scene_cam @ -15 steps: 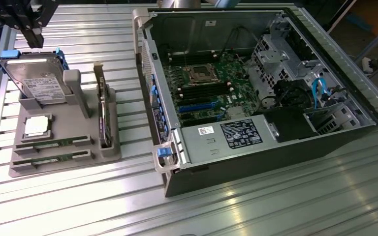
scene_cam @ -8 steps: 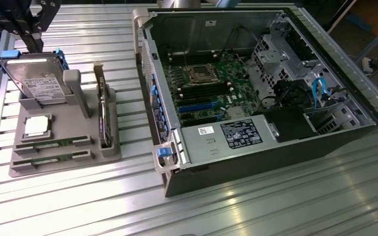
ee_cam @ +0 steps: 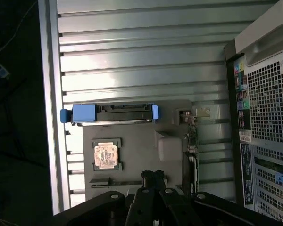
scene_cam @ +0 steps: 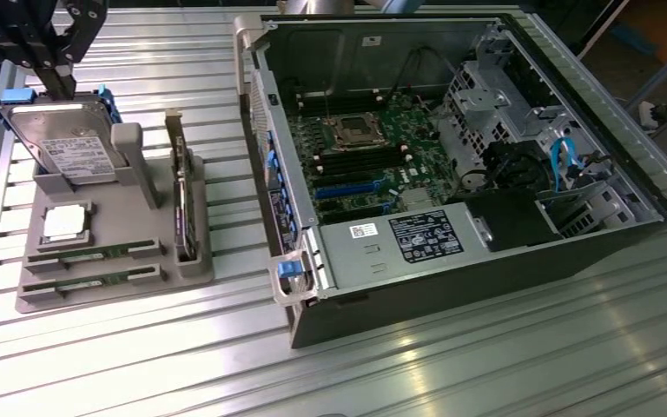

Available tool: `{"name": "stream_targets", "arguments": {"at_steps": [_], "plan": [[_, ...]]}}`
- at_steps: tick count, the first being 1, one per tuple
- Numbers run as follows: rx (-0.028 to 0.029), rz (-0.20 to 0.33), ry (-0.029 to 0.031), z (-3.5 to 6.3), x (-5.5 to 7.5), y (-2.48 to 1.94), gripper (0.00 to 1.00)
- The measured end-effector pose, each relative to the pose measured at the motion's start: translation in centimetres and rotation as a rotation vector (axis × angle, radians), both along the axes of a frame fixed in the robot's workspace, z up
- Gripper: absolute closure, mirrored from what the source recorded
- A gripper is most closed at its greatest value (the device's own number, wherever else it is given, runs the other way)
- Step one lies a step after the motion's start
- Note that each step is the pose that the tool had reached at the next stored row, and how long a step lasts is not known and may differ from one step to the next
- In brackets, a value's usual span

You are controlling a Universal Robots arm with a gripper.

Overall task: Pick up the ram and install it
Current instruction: 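Reach for the ram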

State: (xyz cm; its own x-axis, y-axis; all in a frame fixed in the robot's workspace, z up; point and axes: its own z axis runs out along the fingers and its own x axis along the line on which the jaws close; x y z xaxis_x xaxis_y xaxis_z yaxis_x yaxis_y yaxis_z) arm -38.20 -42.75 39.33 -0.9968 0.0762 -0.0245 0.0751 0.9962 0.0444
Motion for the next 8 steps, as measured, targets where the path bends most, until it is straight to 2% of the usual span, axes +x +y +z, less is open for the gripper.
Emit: {"name": "stream_targets", "arguments": {"at_steps": [8], "plan": [[0.0000, 0.000, 0.0000, 0.00, 0.00, -0.85, 0.89]]}}
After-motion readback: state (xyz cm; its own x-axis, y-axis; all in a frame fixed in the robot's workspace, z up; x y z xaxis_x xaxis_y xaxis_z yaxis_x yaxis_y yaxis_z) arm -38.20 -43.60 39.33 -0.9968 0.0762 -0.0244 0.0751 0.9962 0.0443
